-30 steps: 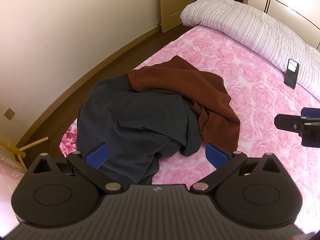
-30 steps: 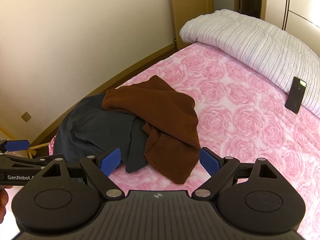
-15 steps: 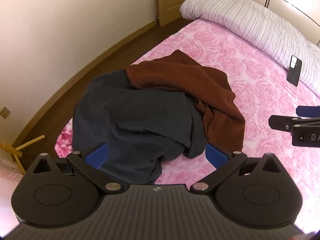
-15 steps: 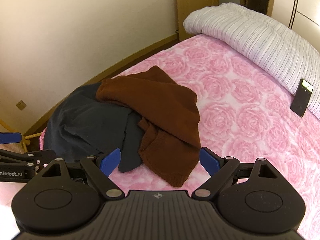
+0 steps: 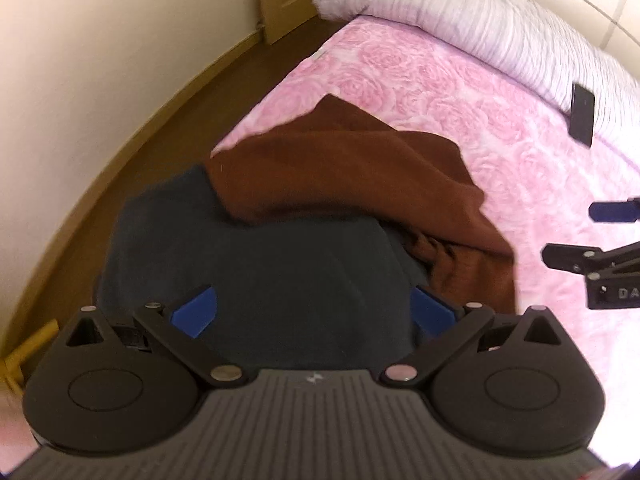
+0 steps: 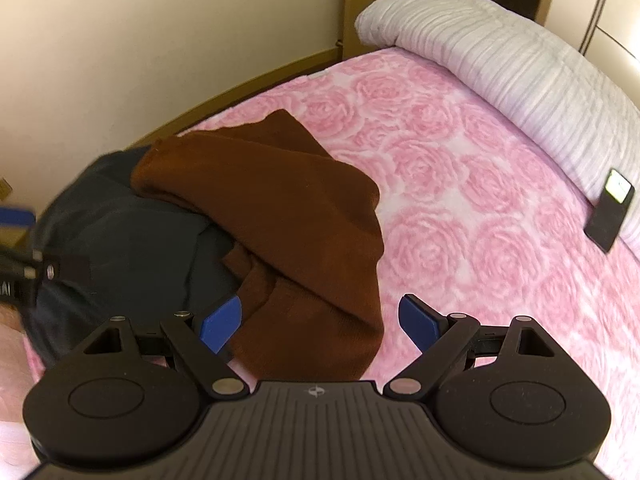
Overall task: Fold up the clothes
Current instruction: 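Grasp the brown vest edge with the right gripper while the left gripper grasps another edge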
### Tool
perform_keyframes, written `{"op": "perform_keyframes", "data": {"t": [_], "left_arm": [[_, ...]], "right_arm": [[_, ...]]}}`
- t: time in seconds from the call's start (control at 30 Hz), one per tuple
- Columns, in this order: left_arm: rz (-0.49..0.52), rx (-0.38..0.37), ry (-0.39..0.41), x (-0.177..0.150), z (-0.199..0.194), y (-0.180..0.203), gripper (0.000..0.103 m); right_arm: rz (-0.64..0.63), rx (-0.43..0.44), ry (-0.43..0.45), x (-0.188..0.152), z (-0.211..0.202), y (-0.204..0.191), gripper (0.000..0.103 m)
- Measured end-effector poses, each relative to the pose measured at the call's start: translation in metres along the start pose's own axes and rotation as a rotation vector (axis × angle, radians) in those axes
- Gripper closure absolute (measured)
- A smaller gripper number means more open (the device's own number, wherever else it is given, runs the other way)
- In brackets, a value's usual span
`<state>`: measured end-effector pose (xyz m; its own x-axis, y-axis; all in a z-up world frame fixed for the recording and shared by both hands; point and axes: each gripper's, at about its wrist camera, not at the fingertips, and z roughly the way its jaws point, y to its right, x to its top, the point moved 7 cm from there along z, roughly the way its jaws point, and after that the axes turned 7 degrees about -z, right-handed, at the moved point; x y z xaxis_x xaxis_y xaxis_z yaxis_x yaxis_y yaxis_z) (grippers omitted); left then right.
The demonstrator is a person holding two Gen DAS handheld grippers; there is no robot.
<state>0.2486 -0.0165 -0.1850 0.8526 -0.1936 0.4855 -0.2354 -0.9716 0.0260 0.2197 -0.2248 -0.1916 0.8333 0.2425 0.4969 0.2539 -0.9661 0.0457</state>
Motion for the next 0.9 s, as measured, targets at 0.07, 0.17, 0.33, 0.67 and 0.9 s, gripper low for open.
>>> {"op": "perform_keyframes", "data": {"t": [0.07,0.17,0.33,0.67,0.9], "left_arm": [[0.106,0.005,0.032,0.013,0.019,0.002,0.001],[0.355,0.031,0.096,0.031,0.05,0.008,0.01],[0.672,-0.01,0.089,0.043,0.109,0.021,0.034],[0.896,-0.067,0.146,0.039,0.145,0.024,0.028],[0.957,-0.083,0.185,0.033,0.138,0.042,0.086]], "right_arm": [[-0.029,0.006,-0.001,0.003,0.02,-0.002,0.015],[-0.099,0.018,-0.013,0.004,0.05,-0.008,0.015],[-0.186,-0.009,-0.05,0.003,0.102,-0.01,0.015],[-0.326,-0.04,-0.053,0.003,0.16,-0.009,0.023],[-0.293,-0.037,-0.014,0.015,0.152,-0.004,0.09]]}}
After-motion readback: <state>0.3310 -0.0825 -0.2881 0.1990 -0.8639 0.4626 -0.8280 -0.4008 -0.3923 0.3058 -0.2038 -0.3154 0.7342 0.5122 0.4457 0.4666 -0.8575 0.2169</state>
